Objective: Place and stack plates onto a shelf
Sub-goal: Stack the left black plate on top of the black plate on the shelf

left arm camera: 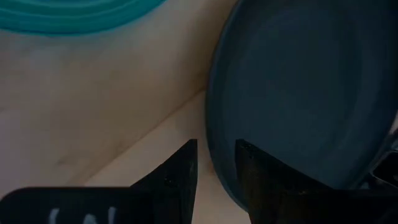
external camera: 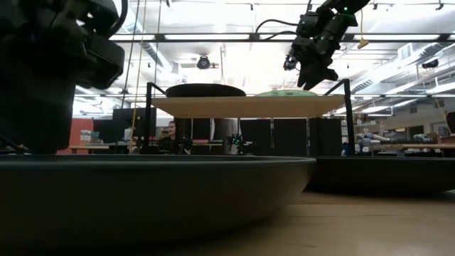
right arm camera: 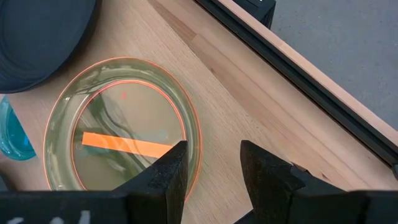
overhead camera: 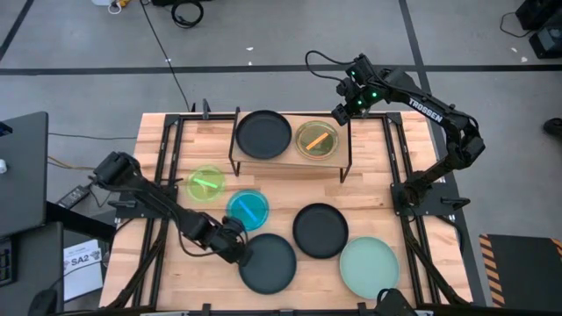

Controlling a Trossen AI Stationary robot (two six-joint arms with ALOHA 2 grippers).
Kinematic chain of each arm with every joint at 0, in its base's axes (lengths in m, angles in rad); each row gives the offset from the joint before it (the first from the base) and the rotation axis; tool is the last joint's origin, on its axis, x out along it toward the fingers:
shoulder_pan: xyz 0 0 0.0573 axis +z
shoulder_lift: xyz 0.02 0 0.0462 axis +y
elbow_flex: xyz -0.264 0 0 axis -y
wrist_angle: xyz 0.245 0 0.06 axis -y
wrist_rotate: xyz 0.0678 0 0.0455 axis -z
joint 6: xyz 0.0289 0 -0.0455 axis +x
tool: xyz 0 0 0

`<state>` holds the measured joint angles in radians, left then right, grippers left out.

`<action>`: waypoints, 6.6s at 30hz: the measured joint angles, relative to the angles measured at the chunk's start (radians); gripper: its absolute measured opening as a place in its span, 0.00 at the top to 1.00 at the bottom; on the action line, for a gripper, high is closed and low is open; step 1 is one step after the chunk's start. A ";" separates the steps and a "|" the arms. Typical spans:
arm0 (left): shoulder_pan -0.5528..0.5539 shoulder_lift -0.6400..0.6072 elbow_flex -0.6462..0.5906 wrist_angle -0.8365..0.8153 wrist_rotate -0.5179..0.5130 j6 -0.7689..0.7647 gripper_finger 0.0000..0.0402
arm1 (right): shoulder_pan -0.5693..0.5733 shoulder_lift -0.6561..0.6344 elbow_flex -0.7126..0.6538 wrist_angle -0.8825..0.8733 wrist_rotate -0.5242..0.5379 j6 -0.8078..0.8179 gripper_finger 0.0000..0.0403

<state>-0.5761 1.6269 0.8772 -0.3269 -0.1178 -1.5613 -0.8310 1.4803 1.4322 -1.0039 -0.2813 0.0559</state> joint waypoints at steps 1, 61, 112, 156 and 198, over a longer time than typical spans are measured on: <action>0.000 0.009 0.000 0.004 0.000 0.000 0.72 | 0.000 0.000 0.000 0.000 0.000 0.000 0.62; 0.052 -0.236 -0.001 -0.041 0.057 0.005 0.96 | 0.151 -0.005 0.000 -0.007 -0.004 0.000 0.63; 1.243 -0.577 0.001 -0.097 0.358 0.597 0.96 | 0.713 -0.065 0.000 -0.134 0.210 0.128 0.62; 1.269 -0.435 0.001 -0.024 0.309 0.615 0.93 | 0.714 -0.065 0.000 -0.118 0.210 0.126 0.62; 1.302 -0.444 0.000 0.051 0.252 0.607 0.57 | 0.714 -0.064 0.000 -0.119 0.209 0.128 0.62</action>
<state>0.7263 1.1828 0.8772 -0.2755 0.1341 -0.9540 -0.1173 1.4162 1.4322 -1.1225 -0.0719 0.1837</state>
